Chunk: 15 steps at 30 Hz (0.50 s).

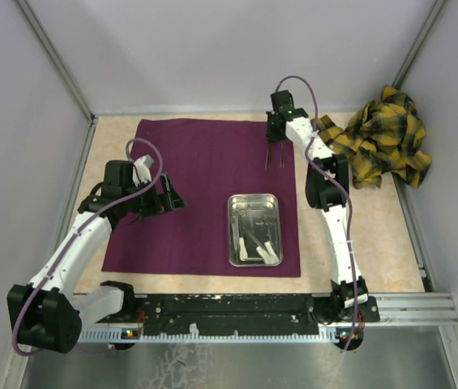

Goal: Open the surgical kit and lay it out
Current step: Place the medical item in the surgical kit.

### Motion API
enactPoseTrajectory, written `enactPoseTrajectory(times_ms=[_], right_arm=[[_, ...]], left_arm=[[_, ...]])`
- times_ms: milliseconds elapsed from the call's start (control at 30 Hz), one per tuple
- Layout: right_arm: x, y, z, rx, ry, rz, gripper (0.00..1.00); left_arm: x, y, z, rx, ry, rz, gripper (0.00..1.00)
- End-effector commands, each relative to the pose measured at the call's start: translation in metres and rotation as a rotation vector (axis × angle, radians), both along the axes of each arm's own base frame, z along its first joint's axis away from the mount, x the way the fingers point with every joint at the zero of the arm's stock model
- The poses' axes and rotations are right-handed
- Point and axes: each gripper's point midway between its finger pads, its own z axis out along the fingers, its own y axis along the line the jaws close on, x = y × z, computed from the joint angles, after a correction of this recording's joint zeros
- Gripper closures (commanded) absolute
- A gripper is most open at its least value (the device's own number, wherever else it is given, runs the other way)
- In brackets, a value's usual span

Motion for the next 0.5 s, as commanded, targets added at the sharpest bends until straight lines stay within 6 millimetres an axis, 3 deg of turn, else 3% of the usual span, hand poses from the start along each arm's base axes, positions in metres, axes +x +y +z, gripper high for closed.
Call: enactPoseTrajectory(times_ms=[0,100,467], right_arm=[[0.0195,-0.0026,0.0249,0.018,-0.087,-0.003,1.00],[0.0196,-0.0032,0.0235,0.017,-0.085,-0.008,0.99],[0.0207,-0.0021,0.0262,0.022,-0.092,-0.006,0.80]], left_arm=[[0.0090,0.0017,0.0057,0.008,-0.044,-0.002,0.00],[0.0096,0.0022,0.0048,0.009,-0.042,-0.001,0.00],[0.0112,0.0037,0.0039,0.012,-0.041,0.001,0.00]])
